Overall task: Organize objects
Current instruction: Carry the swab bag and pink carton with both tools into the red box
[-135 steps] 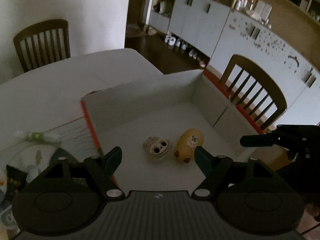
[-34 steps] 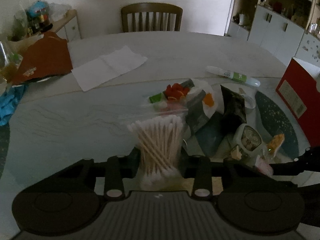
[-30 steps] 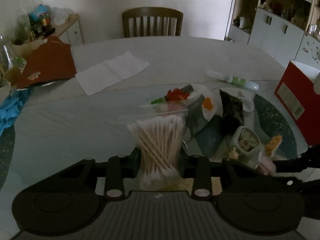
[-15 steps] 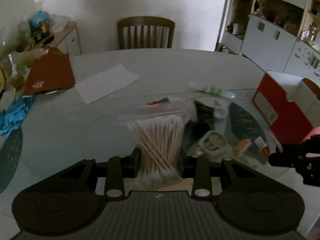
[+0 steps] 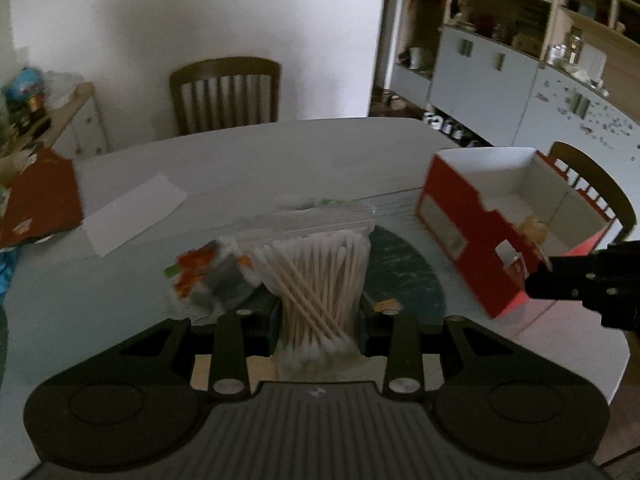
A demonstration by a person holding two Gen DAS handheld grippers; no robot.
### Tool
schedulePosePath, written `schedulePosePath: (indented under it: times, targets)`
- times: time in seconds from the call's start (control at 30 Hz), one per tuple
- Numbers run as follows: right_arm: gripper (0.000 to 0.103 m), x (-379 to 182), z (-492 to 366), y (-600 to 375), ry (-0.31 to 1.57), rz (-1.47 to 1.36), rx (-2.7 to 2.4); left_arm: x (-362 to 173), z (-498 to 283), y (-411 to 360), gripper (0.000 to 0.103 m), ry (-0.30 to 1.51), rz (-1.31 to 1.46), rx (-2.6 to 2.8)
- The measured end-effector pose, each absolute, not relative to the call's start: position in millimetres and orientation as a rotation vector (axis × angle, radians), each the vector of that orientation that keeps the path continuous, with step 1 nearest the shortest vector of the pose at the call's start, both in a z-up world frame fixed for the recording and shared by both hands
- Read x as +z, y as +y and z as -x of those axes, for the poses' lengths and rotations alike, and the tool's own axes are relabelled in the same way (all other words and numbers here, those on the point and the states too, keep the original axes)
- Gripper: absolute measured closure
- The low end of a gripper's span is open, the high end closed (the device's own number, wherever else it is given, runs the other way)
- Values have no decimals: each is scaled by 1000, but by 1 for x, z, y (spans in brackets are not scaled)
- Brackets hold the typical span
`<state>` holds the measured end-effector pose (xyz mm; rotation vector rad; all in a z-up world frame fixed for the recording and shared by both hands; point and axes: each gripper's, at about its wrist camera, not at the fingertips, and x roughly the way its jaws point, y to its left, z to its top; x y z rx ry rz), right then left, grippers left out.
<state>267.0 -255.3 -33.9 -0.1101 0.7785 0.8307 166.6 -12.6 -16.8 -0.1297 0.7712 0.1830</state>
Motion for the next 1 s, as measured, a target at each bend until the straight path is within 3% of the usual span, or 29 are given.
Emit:
schedulePosePath:
  times: [1.0]
  targets:
    - [77,-49,-385,-377,792,70,694,-16,-310,-185,68,797,25,-43]
